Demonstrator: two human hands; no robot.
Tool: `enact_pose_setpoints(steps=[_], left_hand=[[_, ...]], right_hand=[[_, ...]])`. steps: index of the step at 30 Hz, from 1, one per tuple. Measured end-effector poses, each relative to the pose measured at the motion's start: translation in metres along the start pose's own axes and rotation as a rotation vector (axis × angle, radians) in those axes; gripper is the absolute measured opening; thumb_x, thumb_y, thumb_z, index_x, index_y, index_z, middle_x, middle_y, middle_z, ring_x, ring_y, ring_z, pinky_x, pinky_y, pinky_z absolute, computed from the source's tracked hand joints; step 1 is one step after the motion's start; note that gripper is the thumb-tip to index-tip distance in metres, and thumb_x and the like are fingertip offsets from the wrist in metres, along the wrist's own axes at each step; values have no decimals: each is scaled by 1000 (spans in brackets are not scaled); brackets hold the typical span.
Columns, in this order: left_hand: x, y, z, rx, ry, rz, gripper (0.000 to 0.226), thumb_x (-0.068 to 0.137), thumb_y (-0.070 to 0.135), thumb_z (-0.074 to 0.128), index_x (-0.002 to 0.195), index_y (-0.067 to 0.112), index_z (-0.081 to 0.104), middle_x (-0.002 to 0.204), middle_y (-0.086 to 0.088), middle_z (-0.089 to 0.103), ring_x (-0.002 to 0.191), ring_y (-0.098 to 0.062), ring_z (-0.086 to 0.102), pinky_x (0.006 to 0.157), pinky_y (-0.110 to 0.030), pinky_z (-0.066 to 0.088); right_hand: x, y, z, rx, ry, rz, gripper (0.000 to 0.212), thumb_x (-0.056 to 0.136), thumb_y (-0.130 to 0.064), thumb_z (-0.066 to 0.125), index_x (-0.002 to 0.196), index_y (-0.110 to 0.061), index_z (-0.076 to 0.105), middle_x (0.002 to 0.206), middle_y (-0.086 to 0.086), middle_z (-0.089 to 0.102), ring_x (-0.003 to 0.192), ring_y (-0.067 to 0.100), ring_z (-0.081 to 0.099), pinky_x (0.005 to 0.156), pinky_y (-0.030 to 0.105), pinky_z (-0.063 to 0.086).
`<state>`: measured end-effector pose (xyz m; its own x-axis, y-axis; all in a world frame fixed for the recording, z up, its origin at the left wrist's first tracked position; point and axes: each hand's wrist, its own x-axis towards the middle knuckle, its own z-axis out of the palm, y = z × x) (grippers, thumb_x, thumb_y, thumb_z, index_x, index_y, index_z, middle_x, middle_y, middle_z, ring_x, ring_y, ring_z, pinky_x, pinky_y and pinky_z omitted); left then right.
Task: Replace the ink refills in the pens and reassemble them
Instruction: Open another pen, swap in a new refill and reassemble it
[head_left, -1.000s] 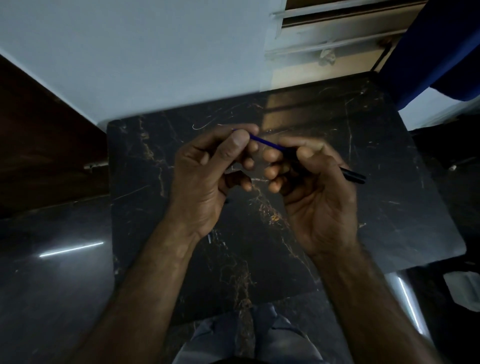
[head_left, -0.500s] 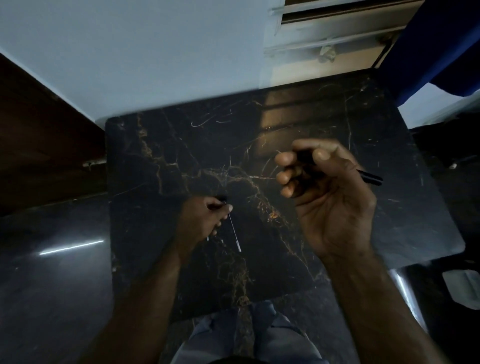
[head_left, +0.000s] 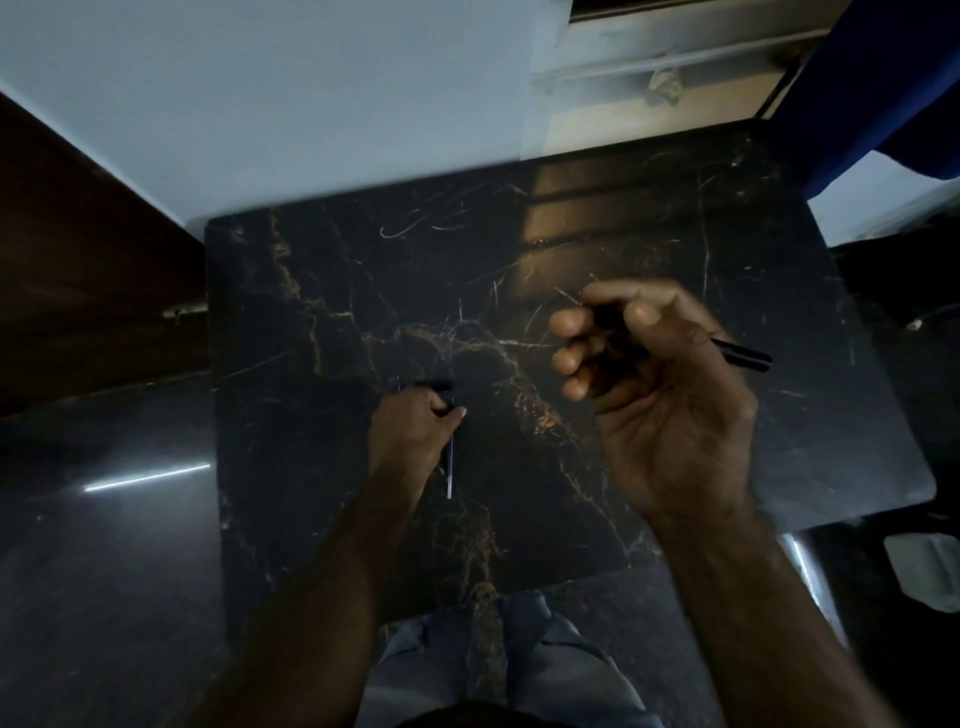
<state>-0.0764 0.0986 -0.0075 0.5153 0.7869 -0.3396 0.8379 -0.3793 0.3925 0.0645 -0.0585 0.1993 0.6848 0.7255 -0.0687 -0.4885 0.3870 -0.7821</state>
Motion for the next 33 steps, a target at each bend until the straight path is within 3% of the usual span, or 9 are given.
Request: enact_pose_setpoints(steps=[6,10,13,16,19,23,26,28,33], left_hand=[[0,1,1,-11,27,-34,42,89,49,83,63,21,67,67,2,74,70,-21,74,62,-26,41],[-2,4,-4,-62,31,-31,31,90,51,82,83,22,74,78,4,78,77,-17,74,69,-29,53],[-9,1,-16,-118,141,-19,31,93,52,79,80,24,74,66,13,69,62,-6,66,56,-18,42],[-15,-21,-32,-113,261,-34,23,95,41,80,82,23,76,69,12,71,66,-12,70,60,-19,41],[-27,-47,-37,-51,155,-64,20,93,41,82,82,27,74,71,16,70,64,-4,64,64,-22,43],[-33,-56,-28,-16,-2,-122,32,90,57,80,88,25,76,78,12,76,76,-11,71,73,-29,55],[-32,-51,-22,-33,-1,-150,29,87,56,83,79,31,71,62,22,60,66,-4,61,68,-26,46],[-31,-48,-19,-36,-5,-177,23,88,52,83,84,31,75,61,23,58,69,-7,66,68,-26,45],[-25,-45,-18,57,-29,-211,25,92,50,79,97,25,80,83,7,78,87,-21,76,73,-32,54]], right_hand=[[-1,1,3,5,6,35,18,101,-4,41,105,1,58,91,15,78,73,24,74,60,28,58],[0,2,6,17,3,49,9,102,-7,47,96,-7,52,97,16,80,77,24,78,61,27,60],[0,3,7,23,-3,51,8,103,-11,50,95,-9,51,103,16,81,81,23,80,63,26,61],[0,3,5,19,12,58,10,102,-19,56,97,-11,52,102,16,82,82,23,81,62,25,61],[-2,4,1,-9,41,68,15,99,-28,59,95,-14,53,97,13,83,78,21,81,59,24,60],[-5,5,0,-27,78,89,16,96,-31,62,87,-19,60,89,13,82,68,21,78,55,26,59],[-6,3,-1,-44,81,105,17,95,-32,64,84,-20,61,84,12,80,63,21,76,53,27,57],[-8,1,-2,-58,85,107,19,94,-32,65,87,-15,57,78,8,78,60,19,73,52,26,56],[-10,-1,-1,-56,131,105,14,89,-25,70,83,-17,61,65,1,65,52,13,62,46,25,50]])
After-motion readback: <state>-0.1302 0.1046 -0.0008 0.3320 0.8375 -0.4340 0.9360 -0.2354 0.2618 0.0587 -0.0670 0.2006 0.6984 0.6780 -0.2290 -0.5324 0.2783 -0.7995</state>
